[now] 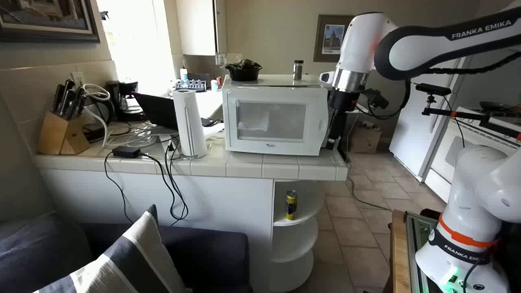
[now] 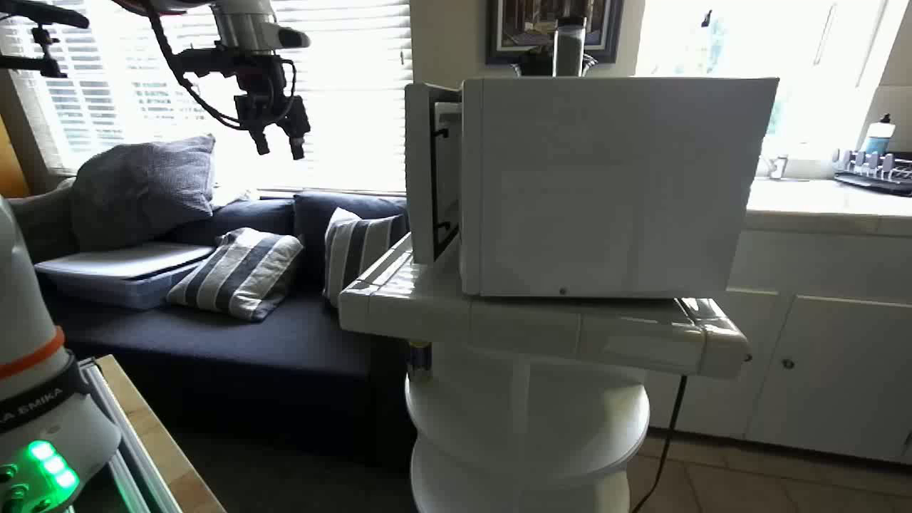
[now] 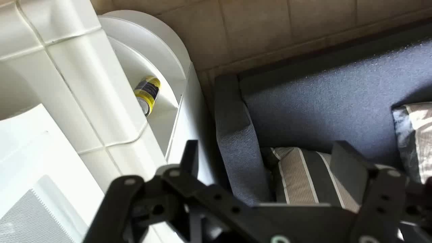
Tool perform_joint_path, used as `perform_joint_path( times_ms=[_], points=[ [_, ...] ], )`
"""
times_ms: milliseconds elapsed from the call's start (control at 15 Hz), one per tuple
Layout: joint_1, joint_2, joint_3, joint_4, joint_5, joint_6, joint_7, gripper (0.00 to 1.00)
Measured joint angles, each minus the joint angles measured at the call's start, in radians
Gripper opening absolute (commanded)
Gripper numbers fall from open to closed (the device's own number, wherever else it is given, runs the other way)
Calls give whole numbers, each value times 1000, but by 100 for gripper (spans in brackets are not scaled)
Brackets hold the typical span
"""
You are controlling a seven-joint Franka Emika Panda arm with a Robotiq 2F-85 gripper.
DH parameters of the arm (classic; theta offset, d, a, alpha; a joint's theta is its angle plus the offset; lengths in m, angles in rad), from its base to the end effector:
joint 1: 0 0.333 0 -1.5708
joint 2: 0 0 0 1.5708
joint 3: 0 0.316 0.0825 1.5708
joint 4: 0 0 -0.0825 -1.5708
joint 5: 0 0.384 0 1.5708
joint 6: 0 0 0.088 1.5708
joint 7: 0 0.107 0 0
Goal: Close the microwave door
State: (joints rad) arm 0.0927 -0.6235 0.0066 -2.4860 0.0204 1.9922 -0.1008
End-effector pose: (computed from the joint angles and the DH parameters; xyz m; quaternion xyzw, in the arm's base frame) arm 0.3731 0.0387 0.5116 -0.9933 -0.0956 -0.0648 0.0075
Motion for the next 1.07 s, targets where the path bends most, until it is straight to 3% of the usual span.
perform_joint_path(
  times_ms=[600, 933, 1000, 1067],
  points=[
    [-2, 0, 1, 0, -7, 0, 1, 100],
    [-73, 3, 68, -7, -240, 3, 71, 100],
    [-88, 5, 83, -11, -294, 3, 87, 97],
    [-102, 7, 96, -15, -349, 3, 104, 75]
  ],
)
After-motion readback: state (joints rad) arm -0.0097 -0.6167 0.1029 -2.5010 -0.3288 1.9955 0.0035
